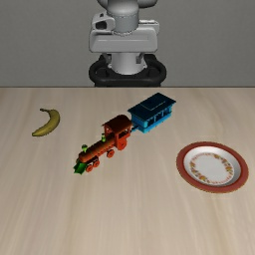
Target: Pick up the banana and put it on the plate
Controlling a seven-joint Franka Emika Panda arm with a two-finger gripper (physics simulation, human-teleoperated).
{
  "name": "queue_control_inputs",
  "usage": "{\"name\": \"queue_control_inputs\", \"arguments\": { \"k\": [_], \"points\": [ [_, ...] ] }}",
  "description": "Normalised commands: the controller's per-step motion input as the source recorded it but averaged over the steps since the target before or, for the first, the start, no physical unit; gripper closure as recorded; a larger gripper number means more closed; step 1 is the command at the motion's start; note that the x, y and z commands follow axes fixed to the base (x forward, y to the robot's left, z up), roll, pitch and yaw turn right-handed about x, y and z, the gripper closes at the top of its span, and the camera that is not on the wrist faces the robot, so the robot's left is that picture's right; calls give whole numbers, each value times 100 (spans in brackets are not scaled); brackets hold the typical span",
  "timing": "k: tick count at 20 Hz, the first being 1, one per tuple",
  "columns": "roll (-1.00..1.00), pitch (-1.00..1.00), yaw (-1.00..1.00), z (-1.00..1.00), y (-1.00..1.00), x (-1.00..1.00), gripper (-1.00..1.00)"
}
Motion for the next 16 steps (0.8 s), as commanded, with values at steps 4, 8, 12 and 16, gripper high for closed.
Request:
{"name": "queue_control_inputs", "arguments": {
  "k": [4,8,12,16],
  "points": [
    [0,0,0,0,-100,0,-100],
    [0,0,0,0,-100,0,-100],
    [0,0,0,0,-100,0,-100],
    [0,0,0,0,-100,0,-100]
  ]
}}
